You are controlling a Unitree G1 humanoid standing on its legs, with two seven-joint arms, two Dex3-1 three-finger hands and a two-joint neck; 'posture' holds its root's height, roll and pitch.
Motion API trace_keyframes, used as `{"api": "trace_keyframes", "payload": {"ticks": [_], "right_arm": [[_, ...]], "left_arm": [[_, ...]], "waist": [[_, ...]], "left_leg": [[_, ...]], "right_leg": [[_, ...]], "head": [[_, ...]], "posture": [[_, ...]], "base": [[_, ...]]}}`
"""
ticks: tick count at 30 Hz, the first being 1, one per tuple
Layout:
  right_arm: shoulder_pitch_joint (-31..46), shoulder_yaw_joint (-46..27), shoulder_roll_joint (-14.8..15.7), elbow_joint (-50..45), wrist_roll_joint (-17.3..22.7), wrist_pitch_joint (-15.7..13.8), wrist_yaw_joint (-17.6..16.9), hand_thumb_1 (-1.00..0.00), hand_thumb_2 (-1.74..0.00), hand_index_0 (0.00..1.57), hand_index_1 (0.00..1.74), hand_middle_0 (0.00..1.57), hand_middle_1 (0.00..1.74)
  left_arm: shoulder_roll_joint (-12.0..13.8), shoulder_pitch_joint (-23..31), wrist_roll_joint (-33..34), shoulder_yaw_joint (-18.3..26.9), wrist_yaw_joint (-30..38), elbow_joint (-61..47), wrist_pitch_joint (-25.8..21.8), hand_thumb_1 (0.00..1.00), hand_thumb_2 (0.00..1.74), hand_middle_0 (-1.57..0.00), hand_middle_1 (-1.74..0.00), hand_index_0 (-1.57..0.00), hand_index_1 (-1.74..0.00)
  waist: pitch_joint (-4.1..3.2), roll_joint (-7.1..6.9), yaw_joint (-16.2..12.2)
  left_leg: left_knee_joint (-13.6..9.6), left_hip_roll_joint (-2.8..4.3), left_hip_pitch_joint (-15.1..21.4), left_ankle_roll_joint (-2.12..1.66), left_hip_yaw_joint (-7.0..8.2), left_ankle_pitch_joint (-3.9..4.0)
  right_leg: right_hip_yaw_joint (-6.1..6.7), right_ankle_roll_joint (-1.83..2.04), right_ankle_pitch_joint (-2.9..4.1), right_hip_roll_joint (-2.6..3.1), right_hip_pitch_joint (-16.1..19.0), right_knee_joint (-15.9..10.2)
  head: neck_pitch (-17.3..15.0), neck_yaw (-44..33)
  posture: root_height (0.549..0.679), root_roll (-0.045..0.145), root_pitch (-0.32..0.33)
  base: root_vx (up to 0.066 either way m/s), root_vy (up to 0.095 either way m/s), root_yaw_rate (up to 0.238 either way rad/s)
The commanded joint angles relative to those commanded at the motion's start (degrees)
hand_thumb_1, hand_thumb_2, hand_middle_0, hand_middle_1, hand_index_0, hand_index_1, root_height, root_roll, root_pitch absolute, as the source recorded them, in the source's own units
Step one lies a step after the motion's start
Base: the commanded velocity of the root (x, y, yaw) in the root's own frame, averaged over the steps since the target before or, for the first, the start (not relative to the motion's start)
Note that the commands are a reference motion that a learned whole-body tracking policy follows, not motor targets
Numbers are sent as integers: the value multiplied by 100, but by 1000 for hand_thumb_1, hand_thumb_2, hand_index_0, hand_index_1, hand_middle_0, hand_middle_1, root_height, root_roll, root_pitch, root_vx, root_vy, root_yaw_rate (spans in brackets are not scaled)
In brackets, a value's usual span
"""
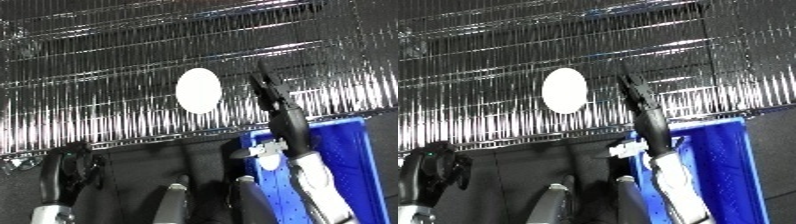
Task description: Pick up the object and place it into the box
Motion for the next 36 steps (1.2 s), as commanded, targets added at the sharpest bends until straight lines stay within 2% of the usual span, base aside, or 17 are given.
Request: {"api": "trace_keyframes", "payload": {"ticks": [9,16,22,29,36], "right_arm": [[-553,100,-116,150,-119,77,-224,0,0,0,0,0,0],[-870,95,-216,227,-179,107,-409,0,0,0,0,0,0],[-1016,61,-307,222,-223,213,-390,0,0,0,0,0,0],[-1192,190,-328,291,-237,394,-329,0,0,0,0,0,0],[-1497,388,-315,455,-229,511,-294,0,0,0,0,0,0]], "left_arm": [[37,-50,-148,-191,43,-96,-159,1000,1740,-1570,-1740,-1570,-1740],[34,-174,-183,-295,94,-138,-200,1000,1740,-1570,-1740,-1570,-1740],[36,-241,-190,-334,139,-182,-212,1000,1740,-1570,-1740,-1570,-1740],[40,-349,-181,-380,212,-267,-216,1000,1740,-1570,-1740,-1570,-1740],[19,-487,-156,-431,330,-314,-274,1000,1740,-1570,-1740,-1570,-1740]], "waist": [[0,48,64],[0,70,64],[0,76,71],[0,86,127],[0,110,231]], "left_leg": [[176,-34,-263,30,20,-65],[261,-21,-491,65,59,-103],[329,-19,-691,97,90,-145],[395,-16,-889,131,102,-178],[443,-43,-1043,163,89,-191]], "right_leg": [[-1,-23,-19,26,-279,150],[24,-38,-1,67,-537,219],[28,-47,22,98,-738,242],[-1,-49,39,92,-932,274],[-66,-54,31,80,-1082,326]], "head": [[255,219],[477,328],[648,342],[820,381],[926,501]], "posture": [[603,92,-24],[599,86,3],[597,81,29],[595,75,56],[594,69,76]], "base": [[14,39,38],[2,35,-1],[4,34,0],[1,21,36],[-7,9,66]]}}
